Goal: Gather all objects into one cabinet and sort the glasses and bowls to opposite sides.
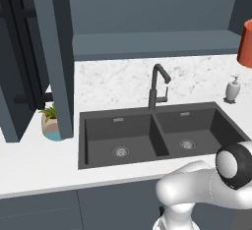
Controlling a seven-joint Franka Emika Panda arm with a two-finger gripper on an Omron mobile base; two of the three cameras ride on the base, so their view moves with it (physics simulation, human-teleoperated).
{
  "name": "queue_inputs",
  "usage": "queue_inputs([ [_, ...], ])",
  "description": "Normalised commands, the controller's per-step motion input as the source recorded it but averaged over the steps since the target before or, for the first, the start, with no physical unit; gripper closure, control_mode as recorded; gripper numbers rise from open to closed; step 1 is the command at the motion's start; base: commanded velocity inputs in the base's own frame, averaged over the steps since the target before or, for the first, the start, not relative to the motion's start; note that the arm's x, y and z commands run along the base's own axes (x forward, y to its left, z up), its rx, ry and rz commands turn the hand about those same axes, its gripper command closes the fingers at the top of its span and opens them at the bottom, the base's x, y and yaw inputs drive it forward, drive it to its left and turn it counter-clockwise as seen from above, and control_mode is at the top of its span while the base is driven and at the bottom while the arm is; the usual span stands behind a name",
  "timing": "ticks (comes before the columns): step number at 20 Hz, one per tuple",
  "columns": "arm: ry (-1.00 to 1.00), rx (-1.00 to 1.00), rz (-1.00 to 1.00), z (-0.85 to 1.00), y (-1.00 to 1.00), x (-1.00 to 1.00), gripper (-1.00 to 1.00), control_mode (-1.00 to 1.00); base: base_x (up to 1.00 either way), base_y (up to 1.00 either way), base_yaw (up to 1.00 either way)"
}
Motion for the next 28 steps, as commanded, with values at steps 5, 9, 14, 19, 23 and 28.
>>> queue_inputs([
  [5,0.00,0.00,0.00,0.00,0.00,0.00,1.00,-1.00,0.00,0.00,0.00],
  [9,0.04,-0.01,0.00,-0.17,-0.02,-0.61,1.00,-1.00,0.00,0.00,0.00],
  [14,0.05,-0.02,-0.01,-0.15,0.05,-0.91,1.00,-1.00,0.00,0.00,0.00],
  [19,0.32,-0.08,-0.14,0.10,0.51,0.73,1.00,-1.00,0.00,0.00,0.00],
  [23,0.23,-0.12,-0.08,0.00,0.10,0.25,1.00,-1.00,0.00,0.00,0.00],
  [28,0.02,-0.05,0.00,0.00,0.00,0.00,1.00,-1.00,0.00,0.00,0.00],
])
